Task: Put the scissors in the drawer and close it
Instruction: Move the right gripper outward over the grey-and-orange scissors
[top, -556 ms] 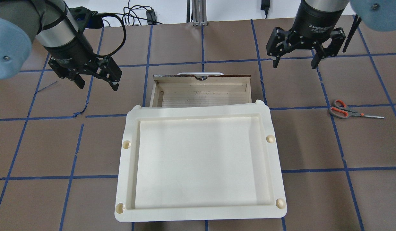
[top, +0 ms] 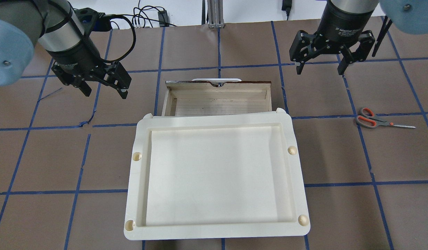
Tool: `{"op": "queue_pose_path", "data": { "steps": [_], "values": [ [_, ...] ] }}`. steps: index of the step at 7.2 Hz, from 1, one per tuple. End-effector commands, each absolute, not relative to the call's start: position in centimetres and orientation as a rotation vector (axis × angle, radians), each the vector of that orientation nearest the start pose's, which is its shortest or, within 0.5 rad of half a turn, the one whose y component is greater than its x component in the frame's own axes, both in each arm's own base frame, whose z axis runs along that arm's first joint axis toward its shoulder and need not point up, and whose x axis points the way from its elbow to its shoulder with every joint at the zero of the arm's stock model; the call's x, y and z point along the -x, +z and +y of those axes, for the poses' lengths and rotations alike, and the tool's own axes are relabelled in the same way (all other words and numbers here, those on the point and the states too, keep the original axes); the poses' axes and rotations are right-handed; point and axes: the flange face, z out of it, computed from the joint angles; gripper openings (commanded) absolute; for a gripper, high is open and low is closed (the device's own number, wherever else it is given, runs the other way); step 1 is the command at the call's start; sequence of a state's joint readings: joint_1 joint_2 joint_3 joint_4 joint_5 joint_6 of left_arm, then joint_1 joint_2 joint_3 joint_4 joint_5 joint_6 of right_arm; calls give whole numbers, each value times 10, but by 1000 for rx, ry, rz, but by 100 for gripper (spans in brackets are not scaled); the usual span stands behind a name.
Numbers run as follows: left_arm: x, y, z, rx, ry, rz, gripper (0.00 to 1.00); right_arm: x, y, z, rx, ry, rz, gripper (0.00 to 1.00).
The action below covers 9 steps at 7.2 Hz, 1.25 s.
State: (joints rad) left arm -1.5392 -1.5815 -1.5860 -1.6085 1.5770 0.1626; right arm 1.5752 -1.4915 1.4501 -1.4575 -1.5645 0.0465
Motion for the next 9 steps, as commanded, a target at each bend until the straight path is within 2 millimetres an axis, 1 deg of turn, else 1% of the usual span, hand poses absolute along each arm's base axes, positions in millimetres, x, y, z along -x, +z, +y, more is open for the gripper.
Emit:
{"op": "queue_pose_path", "data": {
  "steps": [1, 2, 3, 4, 5, 6, 7, 8, 9],
  "values": [
    [116, 471, -494, -205, 104, 3132, 100, -100, 490, -528, 389, 103, 3100, 96],
    [117, 471, -493, -205, 107, 3132, 100, -40, 484, -537, 424, 116, 3078, 96],
    [115, 471, -494, -200, 106, 3134, 100, 7, 474, -545, 564, 124, 3032, 99],
    [115, 470, -494, -200, 109, 3133, 100, 41, 453, -553, 773, 158, 2964, 100],
    [115, 470, -494, -200, 109, 3133, 100, 81, 435, -555, 886, 131, 2935, 100],
    [115, 470, -494, -200, 109, 3134, 100, 115, 414, -546, 1024, 133, 2867, 100],
    [116, 470, -493, -202, 112, 3131, 100, 141, 390, -541, 1187, 111, 2799, 100],
    [115, 470, -493, -200, 112, 3131, 100, 159, 366, -548, 1358, 34, 2791, 100],
    [115, 470, -493, -200, 112, 3131, 100, 174, 340, -548, 1572, -3, 2720, 100]
  ]
}}
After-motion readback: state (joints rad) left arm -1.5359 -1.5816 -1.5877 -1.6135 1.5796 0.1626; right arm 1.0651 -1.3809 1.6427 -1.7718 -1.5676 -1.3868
